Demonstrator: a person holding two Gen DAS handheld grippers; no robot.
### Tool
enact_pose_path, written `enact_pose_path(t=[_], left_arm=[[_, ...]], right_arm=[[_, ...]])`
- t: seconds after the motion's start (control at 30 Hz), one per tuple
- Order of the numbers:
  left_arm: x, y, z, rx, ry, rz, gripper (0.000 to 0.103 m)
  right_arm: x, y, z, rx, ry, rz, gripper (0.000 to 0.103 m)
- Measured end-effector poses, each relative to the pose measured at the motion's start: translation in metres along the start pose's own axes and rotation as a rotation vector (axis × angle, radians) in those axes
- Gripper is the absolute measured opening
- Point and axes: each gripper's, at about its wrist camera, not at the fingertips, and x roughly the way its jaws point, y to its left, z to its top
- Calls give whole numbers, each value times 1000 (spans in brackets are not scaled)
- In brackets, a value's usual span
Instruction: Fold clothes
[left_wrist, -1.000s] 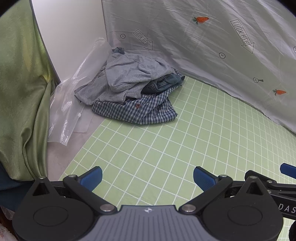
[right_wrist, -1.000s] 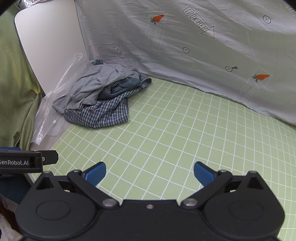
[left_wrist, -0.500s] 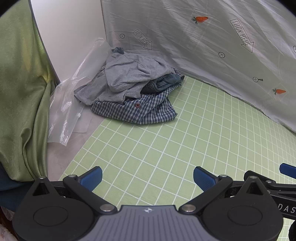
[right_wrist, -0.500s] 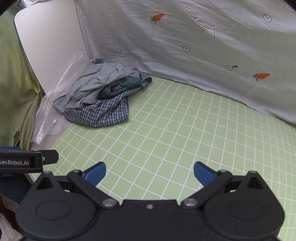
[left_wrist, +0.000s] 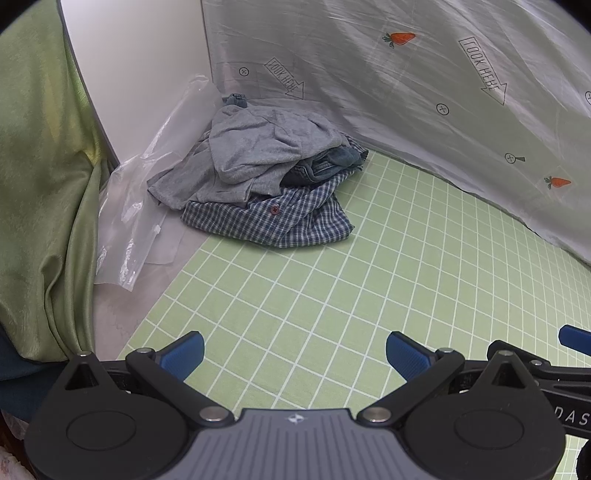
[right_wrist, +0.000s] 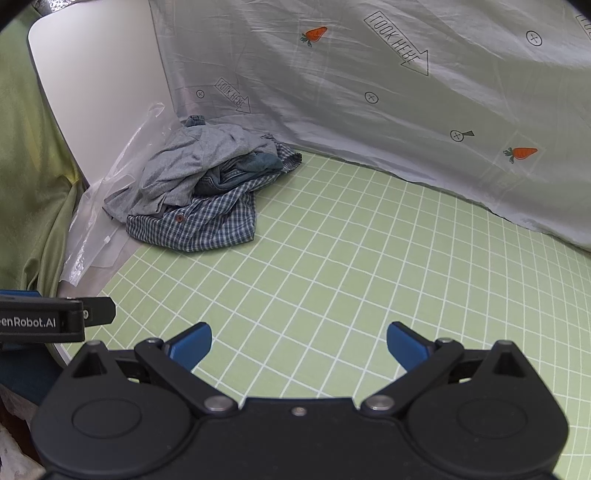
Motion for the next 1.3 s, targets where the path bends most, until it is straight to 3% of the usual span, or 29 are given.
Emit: enact_pose_path(t=[0.8, 1.3], left_arm=[[13, -6, 7, 22, 24, -1, 103], [59, 10, 53, -40, 54, 28, 103]], right_arm=[[12, 5, 6, -26, 18, 0, 102], [60, 20, 55, -156, 6, -34, 102]])
